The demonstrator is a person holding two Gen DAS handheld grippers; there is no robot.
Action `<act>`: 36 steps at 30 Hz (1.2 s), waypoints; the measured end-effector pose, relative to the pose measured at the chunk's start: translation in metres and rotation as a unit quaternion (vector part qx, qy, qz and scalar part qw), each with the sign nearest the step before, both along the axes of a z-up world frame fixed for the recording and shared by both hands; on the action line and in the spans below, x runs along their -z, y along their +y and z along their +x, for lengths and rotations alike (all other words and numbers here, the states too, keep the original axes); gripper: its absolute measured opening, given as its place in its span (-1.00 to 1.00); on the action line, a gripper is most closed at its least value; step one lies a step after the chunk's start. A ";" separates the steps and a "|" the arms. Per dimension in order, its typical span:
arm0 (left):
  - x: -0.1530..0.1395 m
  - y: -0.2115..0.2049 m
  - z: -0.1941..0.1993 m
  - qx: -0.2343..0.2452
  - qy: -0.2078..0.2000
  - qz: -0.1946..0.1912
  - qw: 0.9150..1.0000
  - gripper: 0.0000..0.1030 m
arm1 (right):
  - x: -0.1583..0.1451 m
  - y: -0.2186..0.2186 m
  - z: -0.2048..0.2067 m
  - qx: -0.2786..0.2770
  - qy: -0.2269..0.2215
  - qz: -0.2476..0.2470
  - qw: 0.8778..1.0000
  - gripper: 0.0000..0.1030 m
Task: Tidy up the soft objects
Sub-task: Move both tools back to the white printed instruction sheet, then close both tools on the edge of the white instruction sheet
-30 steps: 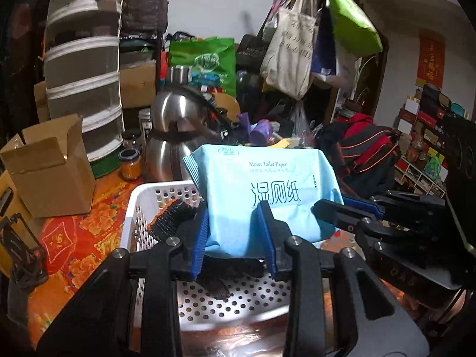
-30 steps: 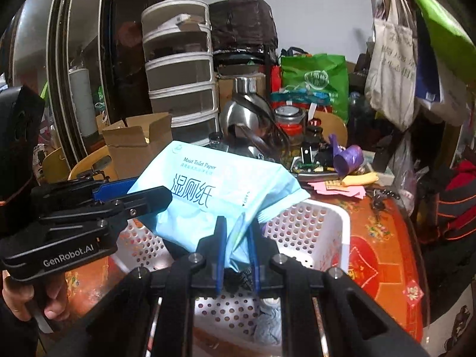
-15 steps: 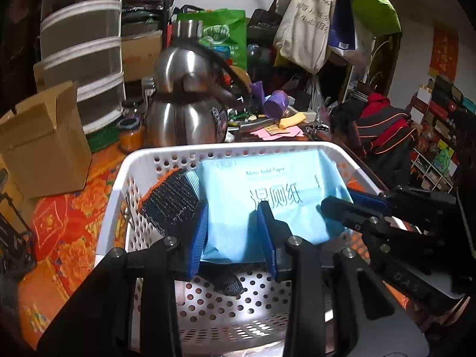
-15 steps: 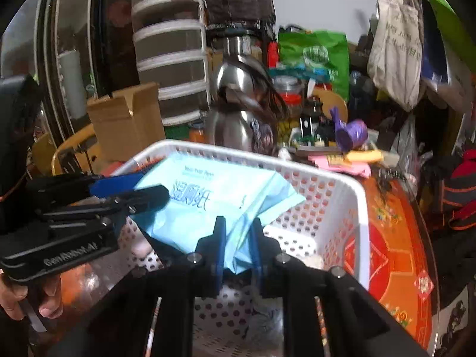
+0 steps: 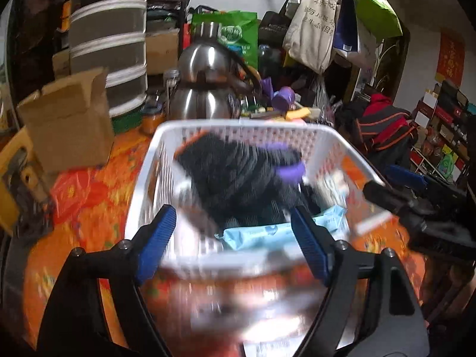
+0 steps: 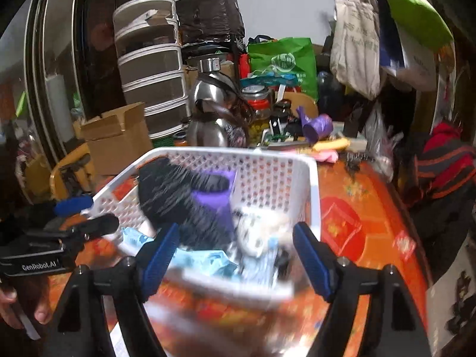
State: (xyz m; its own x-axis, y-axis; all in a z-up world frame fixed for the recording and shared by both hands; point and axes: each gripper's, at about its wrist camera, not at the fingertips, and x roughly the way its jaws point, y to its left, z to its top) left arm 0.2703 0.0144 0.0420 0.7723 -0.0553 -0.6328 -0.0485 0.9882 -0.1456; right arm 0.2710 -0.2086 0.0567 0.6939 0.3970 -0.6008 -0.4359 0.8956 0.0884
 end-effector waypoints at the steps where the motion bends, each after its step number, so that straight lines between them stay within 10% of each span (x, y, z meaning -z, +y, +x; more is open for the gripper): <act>1: 0.004 -0.001 -0.013 0.001 0.006 -0.003 1.000 0.52 | 0.004 -0.005 -0.007 0.004 0.005 0.004 1.000 0.53; 12: 0.072 0.003 -0.130 -0.020 0.041 -0.062 0.997 0.52 | 0.079 -0.044 -0.106 0.032 0.069 0.008 0.997 0.53; 24: 0.113 -0.034 -0.160 0.018 0.075 -0.064 0.995 0.52 | 0.115 -0.020 -0.169 -0.026 0.107 -0.001 0.994 0.52; 29: 0.114 -0.045 -0.164 0.028 0.073 -0.053 0.996 0.51 | 0.116 -0.011 -0.171 -0.041 0.104 -0.008 0.994 0.14; 36: 0.118 -0.055 -0.164 0.040 0.079 -0.034 0.996 -0.16 | 0.117 -0.001 -0.174 -0.062 0.099 -0.012 0.993 -0.20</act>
